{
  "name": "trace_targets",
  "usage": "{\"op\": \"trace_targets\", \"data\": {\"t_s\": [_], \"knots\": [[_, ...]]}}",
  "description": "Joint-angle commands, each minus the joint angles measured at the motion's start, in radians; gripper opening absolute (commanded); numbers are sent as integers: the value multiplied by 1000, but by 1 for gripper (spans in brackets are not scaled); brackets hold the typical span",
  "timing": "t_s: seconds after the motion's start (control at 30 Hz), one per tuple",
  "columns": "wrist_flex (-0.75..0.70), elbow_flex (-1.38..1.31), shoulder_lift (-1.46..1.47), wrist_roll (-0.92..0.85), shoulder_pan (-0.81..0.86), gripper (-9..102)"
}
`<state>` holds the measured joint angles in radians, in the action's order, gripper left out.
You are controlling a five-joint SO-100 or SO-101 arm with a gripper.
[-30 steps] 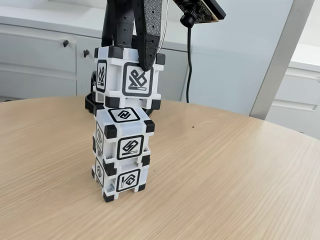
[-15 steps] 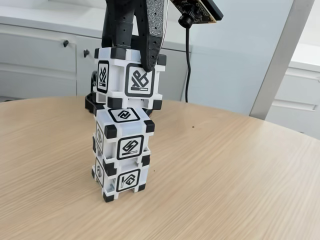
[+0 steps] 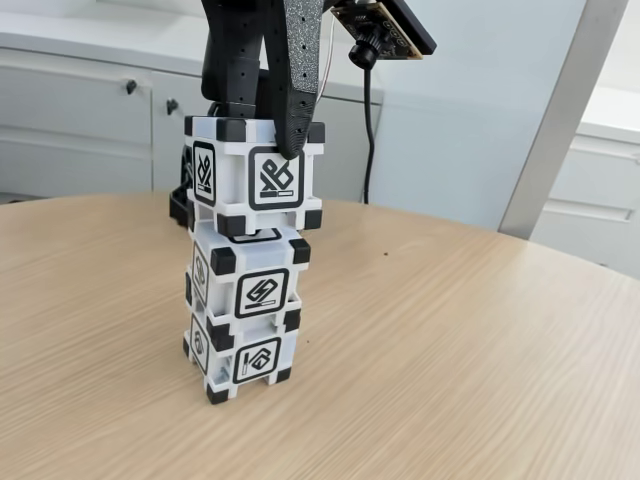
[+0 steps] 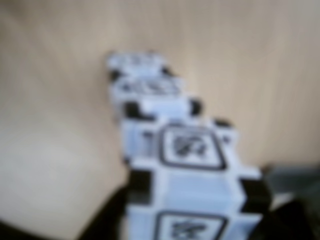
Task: Stack cubes from left to right.
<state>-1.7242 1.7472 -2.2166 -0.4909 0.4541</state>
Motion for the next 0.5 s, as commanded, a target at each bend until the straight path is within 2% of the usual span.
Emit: {"op": "trace_targets", "data": {"t_s": [0.0, 0.47], "knots": [[-6, 2, 2, -6, -5, 23], [-6, 0, 2, 18, -5, 34]]}}
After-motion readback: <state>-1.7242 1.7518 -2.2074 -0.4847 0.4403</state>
